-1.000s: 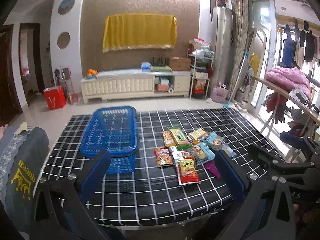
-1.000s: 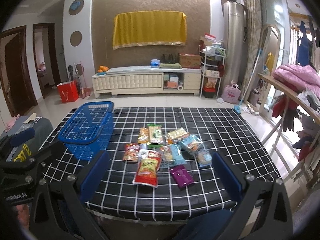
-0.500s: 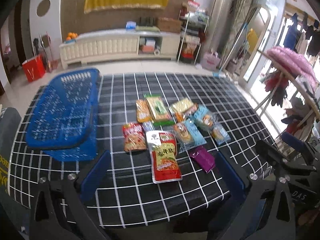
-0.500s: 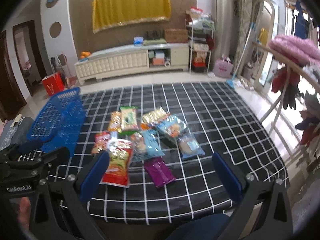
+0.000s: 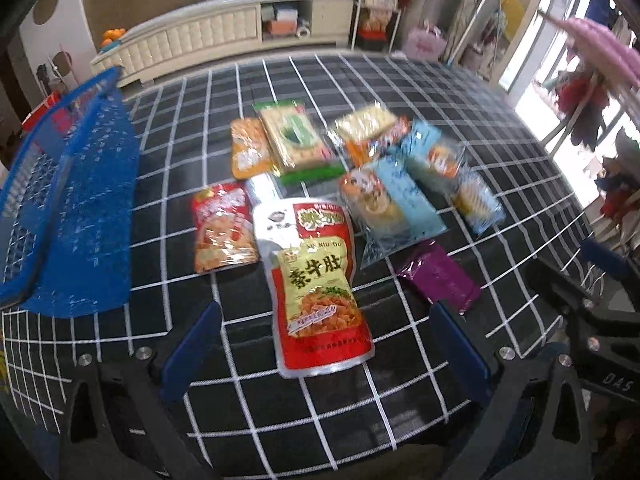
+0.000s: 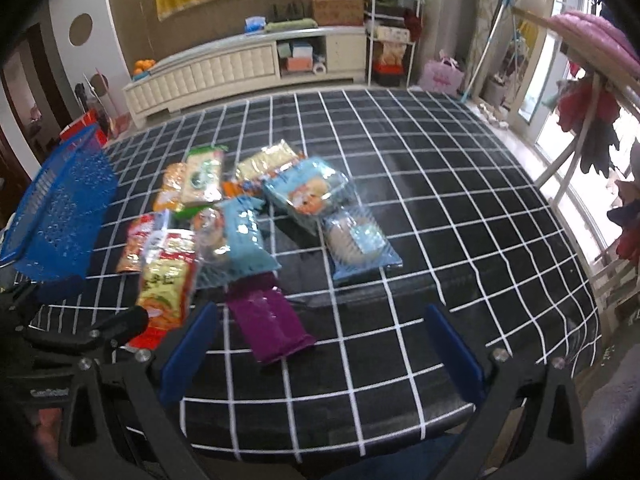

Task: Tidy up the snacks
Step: 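Reach the left tool to the tall red-and-yellow pouch and grasp it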

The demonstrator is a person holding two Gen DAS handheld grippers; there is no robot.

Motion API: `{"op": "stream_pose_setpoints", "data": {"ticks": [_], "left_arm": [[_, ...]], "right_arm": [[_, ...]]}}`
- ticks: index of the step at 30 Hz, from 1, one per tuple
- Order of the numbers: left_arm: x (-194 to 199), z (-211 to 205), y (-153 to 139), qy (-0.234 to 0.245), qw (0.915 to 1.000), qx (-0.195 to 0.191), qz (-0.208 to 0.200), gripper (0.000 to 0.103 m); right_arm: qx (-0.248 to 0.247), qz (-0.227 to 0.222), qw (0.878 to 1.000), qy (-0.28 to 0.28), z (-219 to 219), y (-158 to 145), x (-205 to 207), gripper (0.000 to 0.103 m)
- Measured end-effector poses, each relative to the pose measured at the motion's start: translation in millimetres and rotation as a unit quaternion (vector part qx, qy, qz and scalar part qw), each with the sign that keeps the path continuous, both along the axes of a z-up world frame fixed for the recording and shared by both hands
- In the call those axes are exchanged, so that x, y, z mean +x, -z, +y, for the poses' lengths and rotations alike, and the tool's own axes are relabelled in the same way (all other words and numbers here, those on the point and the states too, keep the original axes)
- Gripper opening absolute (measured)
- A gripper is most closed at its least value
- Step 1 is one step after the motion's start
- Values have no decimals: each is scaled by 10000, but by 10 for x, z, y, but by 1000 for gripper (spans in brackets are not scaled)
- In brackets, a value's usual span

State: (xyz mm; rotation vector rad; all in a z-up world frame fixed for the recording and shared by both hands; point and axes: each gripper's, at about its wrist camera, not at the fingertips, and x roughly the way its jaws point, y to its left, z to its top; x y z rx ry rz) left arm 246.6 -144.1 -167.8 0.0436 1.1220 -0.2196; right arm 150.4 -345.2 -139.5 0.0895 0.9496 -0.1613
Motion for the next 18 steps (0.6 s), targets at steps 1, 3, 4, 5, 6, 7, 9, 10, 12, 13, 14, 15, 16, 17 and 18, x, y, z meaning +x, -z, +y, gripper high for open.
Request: {"op": "stream_pose_setpoints", "data": {"ticks": [1, 3, 4, 5, 6, 7, 9, 10, 12, 13, 14, 15, 16, 17, 18], "left_arm": [[56, -35, 82, 7, 9999, 66, 98, 103], [153, -95, 222, 38, 9996, 174, 207, 103], [195, -112, 277, 40, 9993, 246, 264, 103], [244, -143, 353, 53, 9989, 341, 323, 103], [280, -159, 409, 50, 9985, 416, 362, 103], [319, -174, 471, 36, 9980, 490, 401, 103], [391, -178, 569, 0, 9971, 555, 512, 103], [407, -179, 592, -21, 9970, 558, 535, 103], [445, -184, 659, -89, 9964, 598, 598, 102], [454, -184, 697, -108, 9960, 627, 634, 93], [461, -182, 726, -103, 9955, 656, 673, 84], [448, -172, 721, -105, 9965, 549, 618, 80], [437, -170, 719, -100, 9968, 495, 624, 73], [420, -178, 703, -76, 9969, 504, 595, 65], [405, -195, 690, -18, 9969, 510, 596, 62]], "right_arm": [[9, 30, 10000, 12, -25, 35, 23, 103], [28, 78, 10000, 29, -62, 94, 65, 103], [42, 98, 9999, 33, -77, 117, 81, 103], [57, 114, 9999, 35, -91, 139, 95, 103], [69, 130, 9999, 36, -102, 163, 107, 103], [75, 138, 9999, 40, -115, 176, 109, 103], [79, 149, 9998, 63, -136, 202, 119, 103], [79, 153, 9998, 72, -150, 210, 118, 103], [70, 165, 9998, 94, -168, 230, 122, 103], [68, 173, 9998, 104, -175, 235, 119, 103], [72, 184, 9997, 114, -180, 240, 117, 103], [72, 191, 9997, 122, -183, 242, 111, 103], [69, 202, 9997, 127, -184, 243, 104, 103], [64, 202, 9997, 129, -180, 242, 89, 103], [53, 200, 9997, 129, -170, 240, 71, 103]]}}
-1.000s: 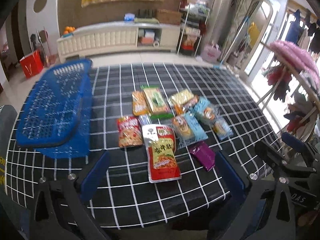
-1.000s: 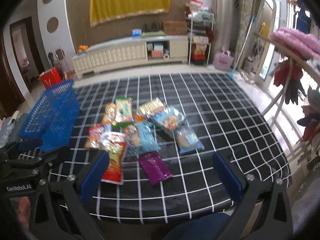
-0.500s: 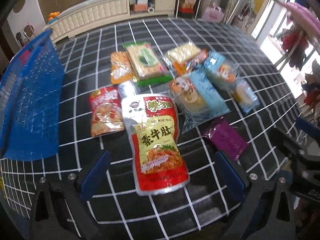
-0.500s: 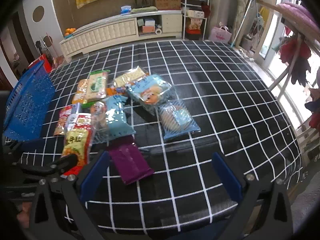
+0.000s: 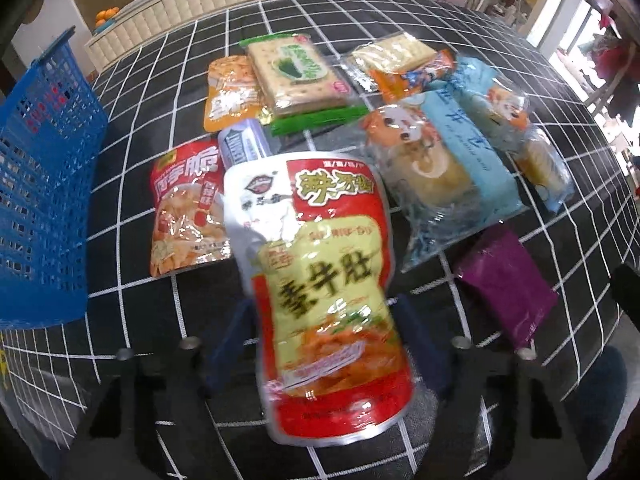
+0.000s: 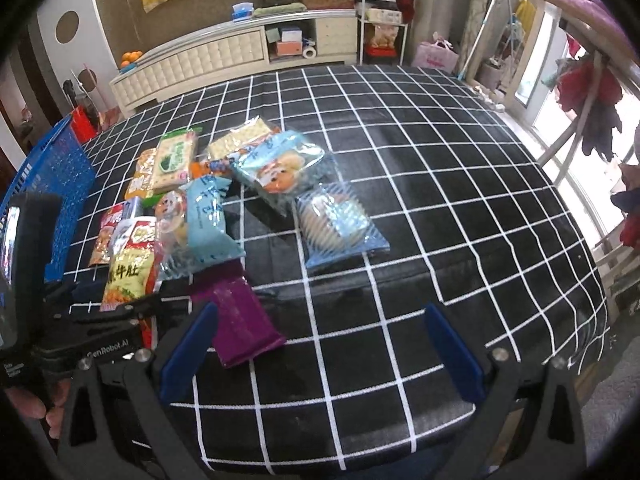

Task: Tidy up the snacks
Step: 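Reach the left tool to the tall red-and-yellow pouch and grasp it, then carry the red-and-yellow pouch with the left tool while the right tool grasps a clear bread bag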

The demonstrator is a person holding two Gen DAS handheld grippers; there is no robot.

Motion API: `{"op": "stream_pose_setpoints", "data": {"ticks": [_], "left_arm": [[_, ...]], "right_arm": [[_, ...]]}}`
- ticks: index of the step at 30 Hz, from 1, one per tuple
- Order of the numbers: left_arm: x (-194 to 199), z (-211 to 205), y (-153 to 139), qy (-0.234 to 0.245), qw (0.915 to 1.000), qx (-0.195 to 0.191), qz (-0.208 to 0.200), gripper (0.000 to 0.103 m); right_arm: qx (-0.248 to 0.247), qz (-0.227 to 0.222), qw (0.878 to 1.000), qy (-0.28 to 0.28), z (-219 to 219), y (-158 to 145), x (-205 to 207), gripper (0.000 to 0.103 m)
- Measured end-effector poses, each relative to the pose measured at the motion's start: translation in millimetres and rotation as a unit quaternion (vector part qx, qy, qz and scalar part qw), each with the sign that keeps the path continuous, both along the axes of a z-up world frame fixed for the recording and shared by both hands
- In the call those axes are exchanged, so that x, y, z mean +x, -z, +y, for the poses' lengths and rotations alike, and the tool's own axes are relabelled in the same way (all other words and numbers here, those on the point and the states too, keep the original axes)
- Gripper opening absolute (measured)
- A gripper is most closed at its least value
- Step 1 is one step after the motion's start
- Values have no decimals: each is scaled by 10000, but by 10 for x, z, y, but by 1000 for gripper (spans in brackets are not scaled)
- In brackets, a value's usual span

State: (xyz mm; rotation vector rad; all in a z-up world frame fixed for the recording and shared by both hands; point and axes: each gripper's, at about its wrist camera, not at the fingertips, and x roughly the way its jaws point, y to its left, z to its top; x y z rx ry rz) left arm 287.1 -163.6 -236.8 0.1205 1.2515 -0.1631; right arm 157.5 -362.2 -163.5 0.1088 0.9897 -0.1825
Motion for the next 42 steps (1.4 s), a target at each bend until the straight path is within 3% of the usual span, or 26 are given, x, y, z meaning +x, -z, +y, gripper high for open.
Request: {"op": "stream_pose_setpoints", "data": {"ticks": [5, 8, 14, 20, 26, 33, 37, 42], "left_arm": [[-151, -57, -25, 147, 9999, 8, 36, 40], [-229, -35, -75, 166, 9998, -81, 59, 35], [-439, 212, -424, 95, 9989, -345, -317, 34], [-355, 444, -663, -49, 9966, -296, -764, 33], [-197, 586, -713, -208, 9949, -137, -979, 33], [-19, 621, -566, -201, 9954, -152, -925, 33], [41, 671, -522, -193, 9953, -226, -926, 33], [87, 739, -503, -232, 9952, -263, -910, 33]], "right_arm": [[9, 11, 10000, -33, 55, -30, -70, 103], [24, -24, 9999, -127, 100, -88, -87, 103], [-4, -144, 9991, -404, 263, -211, 32, 103], [85, -131, 9972, -735, 519, -228, 304, 103], [-27, 107, 9942, -1071, 775, -80, 658, 103], [-84, 506, 9915, -1193, 910, 200, 974, 102], [-67, 666, 9911, -1152, 921, 315, 1109, 98], [112, 874, 9900, -1102, 877, 448, 1213, 77]]}}
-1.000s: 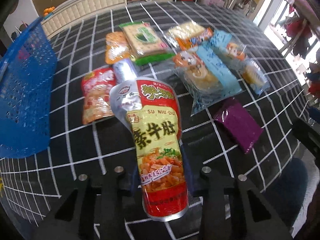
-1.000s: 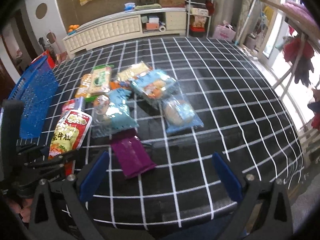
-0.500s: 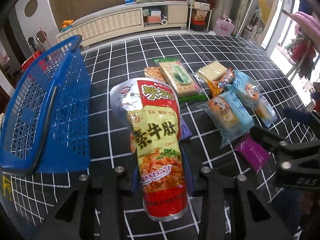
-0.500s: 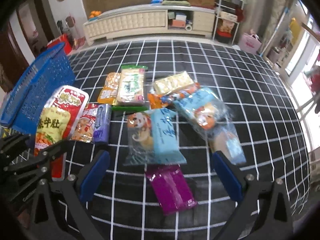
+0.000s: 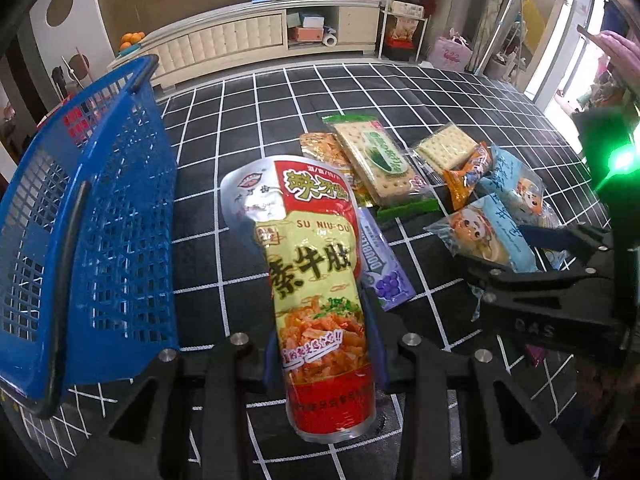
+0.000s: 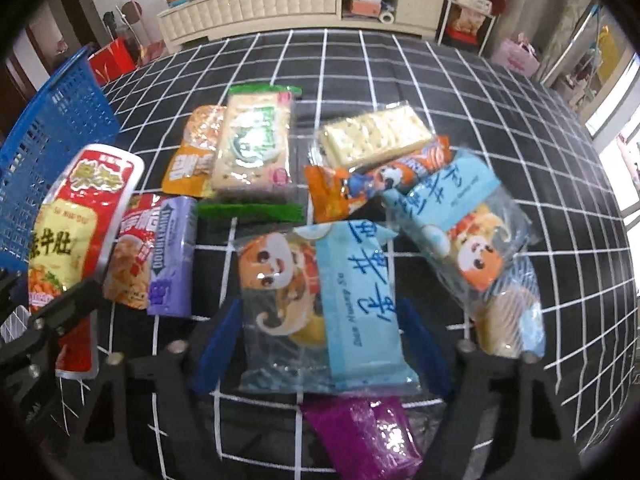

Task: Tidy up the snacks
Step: 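Carry the red-and-yellow pouch with the left tool while the right tool grasps a clear bread bag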

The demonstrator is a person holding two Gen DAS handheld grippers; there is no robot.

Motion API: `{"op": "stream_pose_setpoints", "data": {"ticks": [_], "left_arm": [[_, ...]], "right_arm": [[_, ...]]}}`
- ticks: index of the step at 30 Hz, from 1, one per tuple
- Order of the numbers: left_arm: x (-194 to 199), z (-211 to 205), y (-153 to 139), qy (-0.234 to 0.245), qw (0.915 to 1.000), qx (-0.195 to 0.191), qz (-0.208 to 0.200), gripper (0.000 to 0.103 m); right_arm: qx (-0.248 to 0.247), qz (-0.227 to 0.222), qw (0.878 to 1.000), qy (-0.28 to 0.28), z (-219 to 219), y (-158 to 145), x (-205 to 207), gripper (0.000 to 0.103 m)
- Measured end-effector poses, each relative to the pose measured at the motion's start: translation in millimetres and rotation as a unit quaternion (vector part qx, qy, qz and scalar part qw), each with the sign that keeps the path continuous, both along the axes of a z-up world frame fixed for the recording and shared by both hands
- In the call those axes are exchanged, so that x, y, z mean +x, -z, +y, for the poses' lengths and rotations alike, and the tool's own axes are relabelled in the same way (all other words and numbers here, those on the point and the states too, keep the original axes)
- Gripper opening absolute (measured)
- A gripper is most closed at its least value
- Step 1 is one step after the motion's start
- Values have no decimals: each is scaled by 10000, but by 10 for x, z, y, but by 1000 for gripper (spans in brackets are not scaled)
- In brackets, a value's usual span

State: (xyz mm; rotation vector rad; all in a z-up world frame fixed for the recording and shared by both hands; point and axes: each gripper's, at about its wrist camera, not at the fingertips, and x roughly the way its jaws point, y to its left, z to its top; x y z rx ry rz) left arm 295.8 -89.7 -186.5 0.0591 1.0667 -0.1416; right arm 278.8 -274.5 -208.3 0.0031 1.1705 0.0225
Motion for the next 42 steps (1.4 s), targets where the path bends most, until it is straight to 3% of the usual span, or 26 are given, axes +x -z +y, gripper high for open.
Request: {"op": "stream_pose_setpoints", "data": {"ticks": [7, 9, 18, 22, 33, 42], "left_arm": [[-36, -27, -56, 96, 9999, 33, -77, 33], [-76, -36, -104, 94, 9999, -38, -89, 33], [-399, 48, -589, 160, 9987, -255, -410, 33], [-624, 140, -875, 184, 9974, -172, -675, 33], [-1059, 771, -1564, 50, 9929, 8, -1190, 33], [-1029, 1435, -1766, -306, 9905, 288, -1308, 33]], "right_arm": [[21, -75, 9999, -81, -13, -17, -57, 70], [221, -118, 9997, 1, -53, -80, -111, 69], [457, -832, 9955, -40, 56, -807, -592, 69], [392, -1122, 9928, -160, 247, -1110, -744, 69], [710, -1640, 9816, -666, 972, -1631, -844, 69], [850, -1644, 9767, -1084, 1550, -1680, -534, 69]]}}
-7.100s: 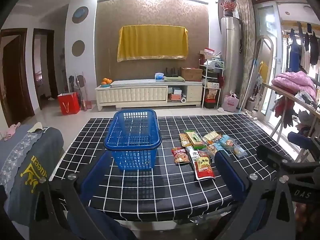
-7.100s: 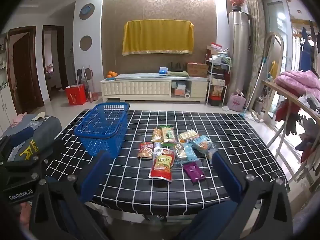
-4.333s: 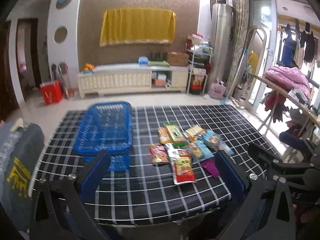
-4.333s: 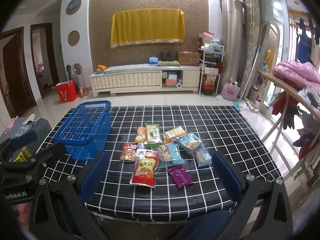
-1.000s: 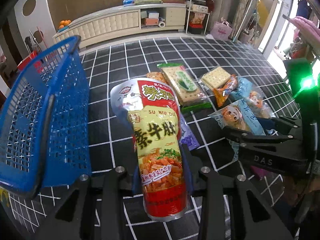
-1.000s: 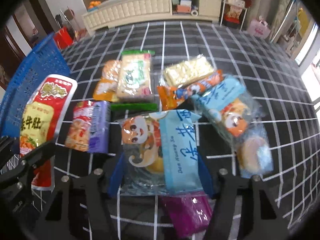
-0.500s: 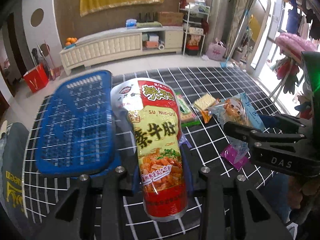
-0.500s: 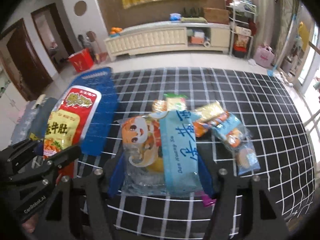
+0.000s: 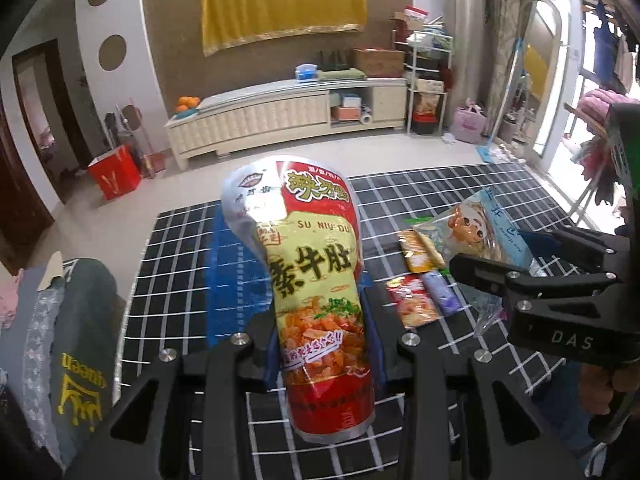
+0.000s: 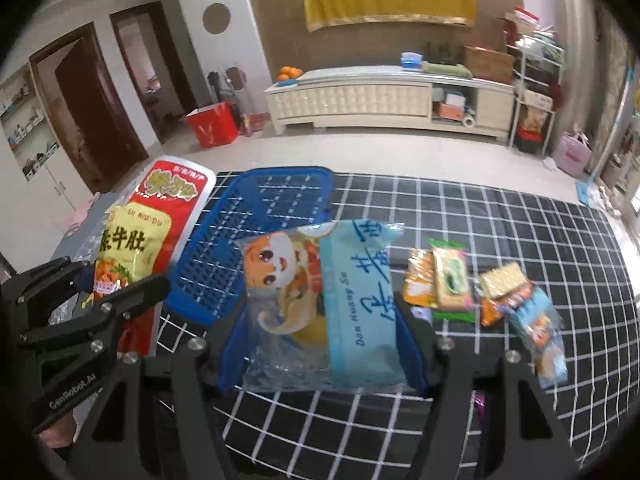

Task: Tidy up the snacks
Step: 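Carry the red-and-yellow pouch with the left tool while the right tool grasps a clear bread bag, then drop the pouch into the blue basket with the left tool while the right tool drops the bread bag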

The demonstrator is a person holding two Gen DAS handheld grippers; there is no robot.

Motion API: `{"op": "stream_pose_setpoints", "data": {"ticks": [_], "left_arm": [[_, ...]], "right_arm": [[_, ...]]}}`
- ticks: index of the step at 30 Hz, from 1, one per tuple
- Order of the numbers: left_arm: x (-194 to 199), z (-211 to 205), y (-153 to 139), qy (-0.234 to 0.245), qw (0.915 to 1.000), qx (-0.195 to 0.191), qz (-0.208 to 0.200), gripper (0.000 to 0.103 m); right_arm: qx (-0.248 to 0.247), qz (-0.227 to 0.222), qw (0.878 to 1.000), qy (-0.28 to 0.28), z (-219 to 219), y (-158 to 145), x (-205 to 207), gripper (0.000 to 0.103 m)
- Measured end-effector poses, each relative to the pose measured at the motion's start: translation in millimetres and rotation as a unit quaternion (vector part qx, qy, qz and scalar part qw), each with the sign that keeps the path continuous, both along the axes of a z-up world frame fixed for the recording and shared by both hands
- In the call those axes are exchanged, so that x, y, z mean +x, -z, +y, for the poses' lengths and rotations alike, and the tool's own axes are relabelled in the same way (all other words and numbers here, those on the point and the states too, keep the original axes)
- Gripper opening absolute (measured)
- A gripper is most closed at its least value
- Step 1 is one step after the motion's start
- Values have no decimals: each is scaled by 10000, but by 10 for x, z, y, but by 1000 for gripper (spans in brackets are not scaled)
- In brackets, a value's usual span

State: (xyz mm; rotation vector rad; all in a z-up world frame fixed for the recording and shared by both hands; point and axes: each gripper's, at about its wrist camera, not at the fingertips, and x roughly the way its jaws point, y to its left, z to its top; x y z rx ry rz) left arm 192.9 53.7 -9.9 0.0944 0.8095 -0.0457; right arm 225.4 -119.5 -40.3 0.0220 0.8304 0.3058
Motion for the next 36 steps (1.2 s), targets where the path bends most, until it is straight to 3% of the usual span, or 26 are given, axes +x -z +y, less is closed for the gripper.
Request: {"op": "stream_pose_setpoints", "data": {"ticks": [7, 15, 22, 29, 36], "left_arm": [[311, 325, 160, -191, 9993, -151, 285, 33], [745, 410, 632, -192, 9960, -245, 840, 33], [930, 547, 863, -353, 9906, -600, 1176, 37], [915, 533, 863, -400, 9908, -499, 1192, 53], [802, 650, 693, -452, 9920, -600, 1018, 53]], "right_arm": [[-79, 87, 9998, -174, 258, 112, 219, 69], [-115, 378, 9991, -118, 350, 301, 455, 69], [-132, 543, 9984, -100, 364, 413, 524, 69], [-138, 570, 9982, -76, 358, 383, 496, 69], [-173, 464, 9987, -140, 388, 249, 427, 69]]}}
